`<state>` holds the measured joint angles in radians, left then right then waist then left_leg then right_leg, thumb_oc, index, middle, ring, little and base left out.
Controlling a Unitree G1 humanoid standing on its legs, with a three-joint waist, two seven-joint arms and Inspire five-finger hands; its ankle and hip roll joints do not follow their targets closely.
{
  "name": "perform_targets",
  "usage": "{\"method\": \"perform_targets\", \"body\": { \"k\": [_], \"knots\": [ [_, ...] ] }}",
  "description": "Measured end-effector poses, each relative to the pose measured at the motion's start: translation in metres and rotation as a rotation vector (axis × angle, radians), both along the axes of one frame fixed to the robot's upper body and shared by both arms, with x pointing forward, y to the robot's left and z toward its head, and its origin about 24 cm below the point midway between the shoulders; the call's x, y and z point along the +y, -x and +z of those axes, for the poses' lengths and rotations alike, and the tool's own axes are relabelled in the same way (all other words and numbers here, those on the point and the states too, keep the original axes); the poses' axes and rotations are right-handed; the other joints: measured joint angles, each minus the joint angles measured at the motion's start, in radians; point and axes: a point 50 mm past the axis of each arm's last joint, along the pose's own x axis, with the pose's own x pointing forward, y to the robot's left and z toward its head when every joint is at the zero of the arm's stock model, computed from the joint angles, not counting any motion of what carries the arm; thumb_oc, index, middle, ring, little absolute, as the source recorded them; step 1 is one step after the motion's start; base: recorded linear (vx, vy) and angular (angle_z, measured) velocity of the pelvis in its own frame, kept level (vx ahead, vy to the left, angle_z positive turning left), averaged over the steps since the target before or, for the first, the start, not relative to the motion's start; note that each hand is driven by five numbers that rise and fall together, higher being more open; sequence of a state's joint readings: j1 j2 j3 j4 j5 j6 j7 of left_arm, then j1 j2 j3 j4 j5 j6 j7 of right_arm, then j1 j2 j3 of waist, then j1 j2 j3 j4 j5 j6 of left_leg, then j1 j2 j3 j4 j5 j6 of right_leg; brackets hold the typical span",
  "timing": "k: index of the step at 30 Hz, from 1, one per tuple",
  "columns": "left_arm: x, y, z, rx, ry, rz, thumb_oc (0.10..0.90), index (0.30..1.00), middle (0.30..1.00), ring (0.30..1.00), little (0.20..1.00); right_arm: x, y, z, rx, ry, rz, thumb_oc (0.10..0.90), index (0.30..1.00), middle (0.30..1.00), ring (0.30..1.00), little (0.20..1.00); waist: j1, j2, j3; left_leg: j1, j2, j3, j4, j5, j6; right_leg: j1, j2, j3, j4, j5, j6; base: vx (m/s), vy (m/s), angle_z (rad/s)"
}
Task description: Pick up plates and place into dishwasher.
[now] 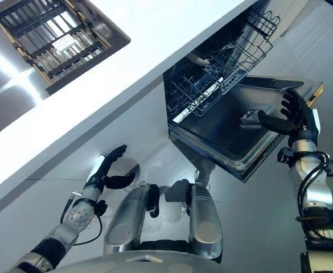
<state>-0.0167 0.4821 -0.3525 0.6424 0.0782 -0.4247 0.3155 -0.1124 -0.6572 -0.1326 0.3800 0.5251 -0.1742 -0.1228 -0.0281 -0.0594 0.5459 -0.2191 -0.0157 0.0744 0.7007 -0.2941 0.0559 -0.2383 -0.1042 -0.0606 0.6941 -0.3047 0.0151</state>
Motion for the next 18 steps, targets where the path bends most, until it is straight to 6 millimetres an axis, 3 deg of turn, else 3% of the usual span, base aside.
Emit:
{"method": "perform_targets", "body": {
  "k": [5, 10, 14, 18],
  "knots": [
    [0.003, 0.005, -0.003, 0.018, 0.001, 0.005, 0.800, 0.900, 0.900, 0.900, 0.900, -0.004, 0.018, -0.019, 0.056, -0.031, -0.031, 0.800, 0.900, 0.900, 0.900, 0.900, -0.016, -0.012, -0.033, 0.003, 0.015, 0.013, -0.007, -0.004, -0.006, -0.003, 0.014, 0.014, -0.013, 0.005, -0.002, -0.01, -0.016, -0.12],
    [0.003, 0.006, -0.004, 0.021, -0.004, -0.013, 0.800, 0.900, 0.900, 0.900, 0.900, -0.011, 0.027, -0.038, 0.059, -0.197, -0.055, 0.800, 0.900, 0.900, 0.900, 0.900, -0.036, -0.039, -0.092, 0.002, 0.021, 0.019, -0.009, -0.008, -0.011, -0.012, 0.017, 0.015, -0.013, 0.006, -0.003, 0.01, -0.018, -0.06],
    [0.002, 0.003, -0.002, 0.020, -0.008, -0.029, 0.800, 0.900, 0.900, 0.900, 0.900, -0.018, 0.035, -0.073, 0.016, -0.587, -0.137, 0.800, 0.900, 0.900, 0.900, 0.900, -0.029, -0.042, -0.105, 0.002, 0.028, 0.023, -0.004, -0.009, -0.013, -0.013, 0.020, 0.012, -0.012, 0.005, -0.011, 0.04, -0.018, -0.04],
    [0.002, 0.002, -0.002, 0.024, -0.009, -0.037, 0.800, 0.900, 0.900, 0.900, 0.900, -0.021, 0.052, -0.106, 0.081, -0.758, -0.237, 0.800, 0.900, 0.900, 0.900, 0.900, -0.021, -0.034, -0.109, 0.001, 0.029, 0.021, -0.001, -0.009, -0.013, -0.010, 0.011, -0.003, -0.010, 0.006, -0.011, 0.02, -0.008, 0.00]
  ]
}}
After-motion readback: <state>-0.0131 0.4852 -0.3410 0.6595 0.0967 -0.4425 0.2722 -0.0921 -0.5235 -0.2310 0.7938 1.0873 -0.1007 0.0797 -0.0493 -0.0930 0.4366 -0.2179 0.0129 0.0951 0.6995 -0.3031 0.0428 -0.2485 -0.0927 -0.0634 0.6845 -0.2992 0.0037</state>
